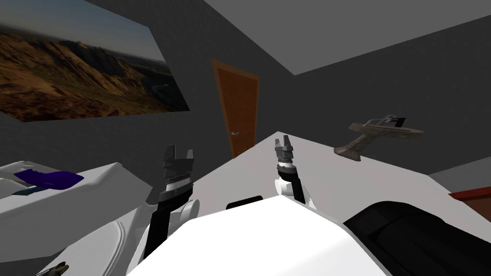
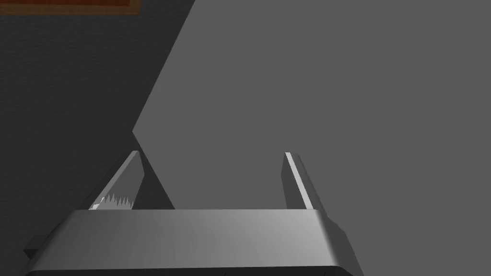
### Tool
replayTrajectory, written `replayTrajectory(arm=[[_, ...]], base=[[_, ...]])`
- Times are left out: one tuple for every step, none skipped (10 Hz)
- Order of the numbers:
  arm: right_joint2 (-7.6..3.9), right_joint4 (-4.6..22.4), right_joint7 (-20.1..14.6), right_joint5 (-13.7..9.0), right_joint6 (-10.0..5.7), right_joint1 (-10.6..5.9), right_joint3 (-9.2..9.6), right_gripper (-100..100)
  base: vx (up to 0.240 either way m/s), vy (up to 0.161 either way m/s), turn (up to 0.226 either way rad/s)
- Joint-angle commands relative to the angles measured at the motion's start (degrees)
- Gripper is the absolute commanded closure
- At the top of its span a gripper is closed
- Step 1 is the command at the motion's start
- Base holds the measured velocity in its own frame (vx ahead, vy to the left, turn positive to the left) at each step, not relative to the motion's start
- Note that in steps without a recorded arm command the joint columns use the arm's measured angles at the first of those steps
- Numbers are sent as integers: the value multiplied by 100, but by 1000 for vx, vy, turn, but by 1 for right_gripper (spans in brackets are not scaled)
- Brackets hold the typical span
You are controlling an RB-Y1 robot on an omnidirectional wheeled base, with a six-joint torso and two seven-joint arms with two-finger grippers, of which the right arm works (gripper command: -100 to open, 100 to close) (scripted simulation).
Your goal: Pull the door open
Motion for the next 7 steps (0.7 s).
replayTrajectory(arm=[[-66,178,-11,-12,-31,-69,-14,-100],[-112,321,-20,-21,-56,-124,-25,-100],[-134,392,-24,-26,-69,-152,-31,-100],[-180,536,-33,-36,-94,-207,-42,-100],[-207,639,-39,-43,-112,-247,-50,-100],[-234,742,-45,-49,-130,-287,-58,-100],[-261,845,-51,-56,-148,-327,-66,-100]], base=[[77,-88,117],[82,14,103],[81,32,46],[79,23,66],[86,11,76],[78,-6,67],[79,-19,82]])
